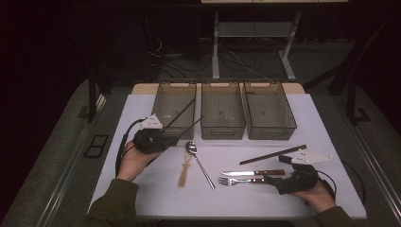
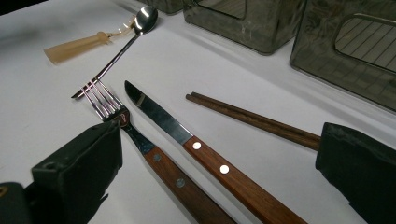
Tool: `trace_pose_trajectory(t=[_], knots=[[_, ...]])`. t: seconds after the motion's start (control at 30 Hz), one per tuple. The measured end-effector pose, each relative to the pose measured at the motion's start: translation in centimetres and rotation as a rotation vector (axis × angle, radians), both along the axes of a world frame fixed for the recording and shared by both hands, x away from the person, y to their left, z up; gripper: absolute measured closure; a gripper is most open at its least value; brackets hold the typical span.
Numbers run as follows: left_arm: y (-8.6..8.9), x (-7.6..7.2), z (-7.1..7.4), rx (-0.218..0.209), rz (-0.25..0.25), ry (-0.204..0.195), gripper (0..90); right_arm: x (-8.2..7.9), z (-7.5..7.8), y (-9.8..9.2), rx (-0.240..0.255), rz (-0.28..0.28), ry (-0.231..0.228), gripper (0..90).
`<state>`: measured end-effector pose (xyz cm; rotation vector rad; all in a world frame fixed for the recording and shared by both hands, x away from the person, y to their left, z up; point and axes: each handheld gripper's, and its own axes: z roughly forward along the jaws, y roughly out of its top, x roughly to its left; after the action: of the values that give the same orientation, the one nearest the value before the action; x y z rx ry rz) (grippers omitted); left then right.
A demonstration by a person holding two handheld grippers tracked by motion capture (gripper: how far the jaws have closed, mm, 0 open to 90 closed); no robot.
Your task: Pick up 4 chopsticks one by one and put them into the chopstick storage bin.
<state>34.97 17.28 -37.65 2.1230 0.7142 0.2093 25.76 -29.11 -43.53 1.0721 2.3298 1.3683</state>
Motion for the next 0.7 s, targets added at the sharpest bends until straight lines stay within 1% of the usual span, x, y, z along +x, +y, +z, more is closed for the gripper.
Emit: trace_pose_trajectory(t=[0.2,0.27,0.37,0.6,0.7], knots=[[-0.5,1.1,0.4,0.005,0.003,-0.010,85.1,0.0,0.0,0.0,0.005,-0.002,0.001,0.8],[-0.7,1.5,0.6,-0.005,0.006,-0.011,85.1,0.0,0.0,0.0,0.003,-0.001,0.001,0.8],[-0.9,2.0,1.0,-0.003,0.009,-0.015,85.1,0.0,0.0,-0.1,0.005,-0.003,0.001,0.8],[-1.2,3.3,2.4,0.004,0.017,-0.036,85.1,0.0,0.0,-0.1,0.005,-0.004,0.000,0.8],[-1.2,4.0,2.9,-0.003,0.029,-0.042,85.1,0.0,0.0,-0.2,0.006,-0.006,0.000,0.8]])
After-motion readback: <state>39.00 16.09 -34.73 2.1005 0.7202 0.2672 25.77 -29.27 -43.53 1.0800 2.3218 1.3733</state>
